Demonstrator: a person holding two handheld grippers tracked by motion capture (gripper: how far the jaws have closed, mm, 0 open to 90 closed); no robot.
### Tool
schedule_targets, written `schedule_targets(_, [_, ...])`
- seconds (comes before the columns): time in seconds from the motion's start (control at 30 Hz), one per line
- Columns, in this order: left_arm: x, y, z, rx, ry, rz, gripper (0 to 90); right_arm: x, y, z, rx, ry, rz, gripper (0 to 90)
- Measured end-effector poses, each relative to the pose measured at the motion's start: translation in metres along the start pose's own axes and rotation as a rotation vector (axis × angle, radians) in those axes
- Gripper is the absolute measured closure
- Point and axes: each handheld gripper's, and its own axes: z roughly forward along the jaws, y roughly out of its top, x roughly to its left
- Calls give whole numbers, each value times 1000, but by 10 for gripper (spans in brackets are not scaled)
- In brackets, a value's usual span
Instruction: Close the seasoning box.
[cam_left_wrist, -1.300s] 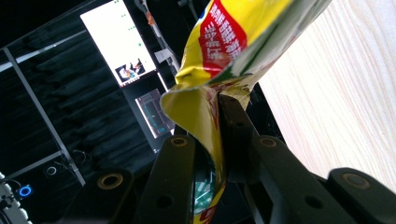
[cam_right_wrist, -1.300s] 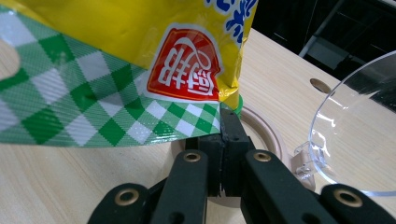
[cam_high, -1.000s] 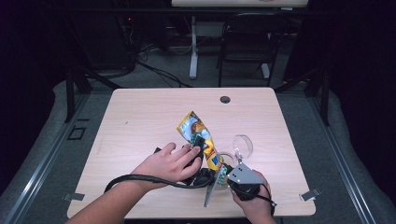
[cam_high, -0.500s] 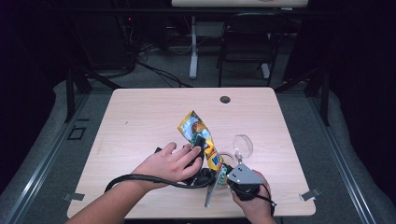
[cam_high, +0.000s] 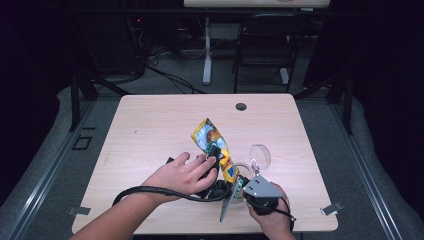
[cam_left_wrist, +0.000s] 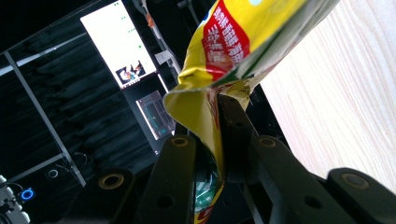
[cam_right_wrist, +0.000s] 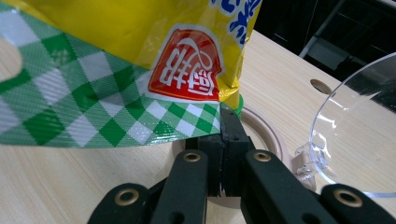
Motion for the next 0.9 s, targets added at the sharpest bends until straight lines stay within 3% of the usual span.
schedule_targets(0.27, [1, 1, 1, -10, 16, 0, 847, 0, 0, 0, -1, 2, 1, 896])
schedule_targets(0.4, [3, 1, 1, -9, -4, 11, 850, 0, 0, 0, -5, 0, 1, 896])
schedule_targets(0.47, [2, 1, 0, -11, 4, -17, 850, 0, 0, 0, -6, 0, 1, 896])
schedule_targets(0.6, [2, 1, 0, -16, 7, -20, 852, 0, 0, -1, -9, 0, 0, 896])
schedule_targets(0.9, [3, 0, -1, -4, 7, 2, 852, 2, 1, 0, -5, 7, -4, 896])
